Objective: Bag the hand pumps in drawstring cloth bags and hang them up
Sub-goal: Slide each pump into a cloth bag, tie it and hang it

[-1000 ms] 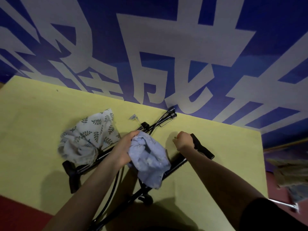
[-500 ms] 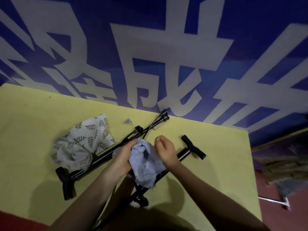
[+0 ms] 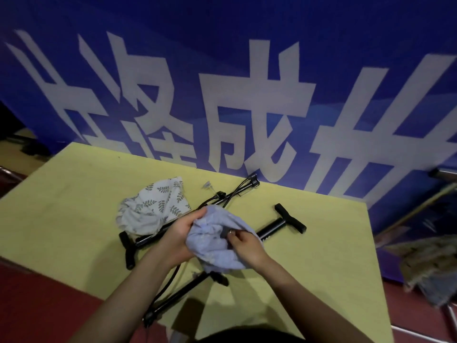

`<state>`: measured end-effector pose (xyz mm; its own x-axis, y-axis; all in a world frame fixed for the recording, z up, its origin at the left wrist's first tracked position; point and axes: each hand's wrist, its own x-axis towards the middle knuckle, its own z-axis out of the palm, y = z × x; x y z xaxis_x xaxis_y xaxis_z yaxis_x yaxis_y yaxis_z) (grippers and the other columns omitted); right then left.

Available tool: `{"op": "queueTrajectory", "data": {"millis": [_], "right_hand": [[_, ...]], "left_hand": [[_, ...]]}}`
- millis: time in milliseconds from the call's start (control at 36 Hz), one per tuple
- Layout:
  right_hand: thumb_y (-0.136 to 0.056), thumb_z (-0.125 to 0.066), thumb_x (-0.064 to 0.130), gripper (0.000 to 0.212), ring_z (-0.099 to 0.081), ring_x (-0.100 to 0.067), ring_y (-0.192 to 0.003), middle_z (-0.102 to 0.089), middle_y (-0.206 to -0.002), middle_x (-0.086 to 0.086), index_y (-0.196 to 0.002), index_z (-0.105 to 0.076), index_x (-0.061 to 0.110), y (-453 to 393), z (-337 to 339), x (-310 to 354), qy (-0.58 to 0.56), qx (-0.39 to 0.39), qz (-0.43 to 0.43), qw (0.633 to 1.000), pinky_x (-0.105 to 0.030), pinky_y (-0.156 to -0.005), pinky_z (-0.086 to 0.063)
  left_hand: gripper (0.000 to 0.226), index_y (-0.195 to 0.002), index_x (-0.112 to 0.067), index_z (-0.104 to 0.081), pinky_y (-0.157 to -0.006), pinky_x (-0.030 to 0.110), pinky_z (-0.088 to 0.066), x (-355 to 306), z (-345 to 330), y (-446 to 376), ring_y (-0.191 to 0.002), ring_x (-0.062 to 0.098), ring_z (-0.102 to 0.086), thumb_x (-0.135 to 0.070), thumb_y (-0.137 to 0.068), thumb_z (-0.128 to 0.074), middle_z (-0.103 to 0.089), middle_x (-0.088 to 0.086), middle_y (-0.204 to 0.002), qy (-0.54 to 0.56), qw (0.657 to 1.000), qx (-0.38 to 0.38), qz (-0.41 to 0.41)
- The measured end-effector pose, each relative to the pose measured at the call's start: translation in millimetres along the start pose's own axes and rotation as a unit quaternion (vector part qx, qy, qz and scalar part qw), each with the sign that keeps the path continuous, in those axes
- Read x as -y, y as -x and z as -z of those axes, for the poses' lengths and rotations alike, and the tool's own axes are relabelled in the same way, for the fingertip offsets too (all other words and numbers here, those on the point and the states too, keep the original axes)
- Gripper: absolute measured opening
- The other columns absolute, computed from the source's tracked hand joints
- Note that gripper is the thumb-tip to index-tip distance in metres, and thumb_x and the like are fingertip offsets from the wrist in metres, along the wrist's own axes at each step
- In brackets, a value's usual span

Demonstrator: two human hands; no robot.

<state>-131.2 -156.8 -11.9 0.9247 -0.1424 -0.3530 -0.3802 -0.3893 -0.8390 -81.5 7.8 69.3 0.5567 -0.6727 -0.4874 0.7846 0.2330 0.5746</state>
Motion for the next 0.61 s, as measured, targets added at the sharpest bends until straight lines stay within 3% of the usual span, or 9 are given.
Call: {"op": "queueTrajectory", "data": {"millis": [56,167,278,306,361,389,444,528,611], "right_hand": [[-0.099,-0.047,0.029,0.034,-0.055,-0.019,-0.076,-0.067,-0.086,-0.016,-0.081,-0.065,0.006,8.2,-0.5,-3.4,0.038,0.004,0.002,0.999,-0.033,-0.070,-0.039],[-0.097,-0.050,0.022,0.029,-0.050,-0.015,-0.072,-0.061,-0.078,-0.005,-0.069,-0.056,0.023,28.3,6.2,-8.1,0.065,0.020,0.046,0.997,-0.033,-0.070,-0.039],[-0.096,-0.051,0.020,0.021,-0.059,-0.011,-0.089,-0.070,-0.104,0.001,-0.104,-0.070,0.019,46.6,17.0,-13.3,0.100,0.062,0.082,0.990,-0.022,-0.080,-0.043],[-0.095,-0.050,0.019,0.022,-0.059,-0.013,-0.086,-0.070,-0.102,-0.001,-0.104,-0.070,0.017,49.9,20.6,-14.1,0.113,0.070,0.090,0.987,-0.028,-0.081,-0.045],[-0.093,-0.050,0.018,0.018,-0.057,-0.018,-0.081,-0.068,-0.092,-0.006,-0.096,-0.067,0.017,56.6,29.5,-14.7,0.130,0.074,0.097,0.984,-0.035,-0.078,-0.045],[-0.094,-0.051,0.020,0.018,-0.059,-0.019,-0.084,-0.068,-0.094,-0.005,-0.098,-0.068,0.016,58.7,34.0,-15.3,0.131,0.073,0.098,0.984,-0.034,-0.078,-0.045],[-0.094,-0.055,0.027,0.023,-0.061,-0.015,-0.095,-0.070,-0.106,-0.001,-0.108,-0.069,0.017,64.5,43.0,-16.8,0.127,0.067,0.102,0.984,-0.030,-0.085,-0.047],[-0.096,-0.055,0.038,0.028,-0.057,0.001,-0.097,-0.068,-0.114,0.011,-0.116,-0.069,0.025,78.1,59.4,-19.5,0.122,0.064,0.115,0.984,-0.011,-0.083,-0.041],[-0.095,-0.055,0.039,0.022,-0.051,0.001,-0.076,-0.068,-0.087,0.007,-0.092,-0.072,0.025,92.8,78.7,-27.4,0.093,0.090,0.100,0.987,-0.021,-0.073,-0.041]], "left_hand": [[0.057,-0.113,0.009,-0.066,-0.099,0.042,-0.046,11.5,-1.4,11.7,-0.105,0.035,-0.064,-0.033,-0.075,-0.075,-0.063,0.029,-0.117,-0.024,1.000,-0.015,-0.008],[0.064,-0.112,0.004,-0.069,-0.095,0.037,-0.045,29.7,2.9,26.9,-0.103,0.033,-0.066,-0.036,-0.065,-0.085,-0.066,0.024,-0.117,-0.022,0.999,0.034,-0.006],[0.065,-0.132,0.013,-0.048,-0.108,0.042,-0.037,39.9,-0.5,31.0,-0.130,0.036,-0.048,-0.041,-0.095,-0.052,-0.048,0.030,-0.138,-0.005,0.993,0.111,-0.045],[0.067,-0.131,0.014,-0.048,-0.108,0.042,-0.038,41.9,-3.5,30.7,-0.130,0.037,-0.047,-0.040,-0.093,-0.056,-0.047,0.032,-0.137,0.001,0.993,0.106,-0.050],[0.069,-0.114,0.011,-0.064,-0.090,0.040,-0.053,47.2,-3.1,28.4,-0.112,0.037,-0.062,-0.039,-0.069,-0.083,-0.061,0.031,-0.121,-0.017,0.999,0.042,-0.021],[0.066,-0.107,0.008,-0.069,-0.081,0.039,-0.057,48.9,-5.8,27.3,-0.103,0.036,-0.067,-0.038,-0.064,-0.086,-0.065,0.030,-0.113,-0.027,0.999,0.014,-0.028],[0.050,-0.100,0.003,-0.073,-0.069,0.034,-0.059,51.2,-7.6,22.0,-0.092,0.033,-0.070,-0.040,-0.075,-0.072,-0.068,0.027,-0.107,-0.029,0.998,-0.020,-0.044],[0.048,-0.114,0.003,-0.066,-0.074,0.033,-0.059,53.7,-14.5,11.8,-0.096,0.028,-0.070,-0.033,-0.086,-0.049,-0.064,0.026,-0.117,-0.069,0.996,-0.049,-0.040],[0.051,-0.128,0.003,-0.053,-0.084,0.035,-0.055,54.9,-17.6,-0.8,-0.103,0.028,-0.065,-0.028,-0.087,-0.054,-0.060,0.026,-0.122,-0.065,0.995,-0.064,-0.043]]}}
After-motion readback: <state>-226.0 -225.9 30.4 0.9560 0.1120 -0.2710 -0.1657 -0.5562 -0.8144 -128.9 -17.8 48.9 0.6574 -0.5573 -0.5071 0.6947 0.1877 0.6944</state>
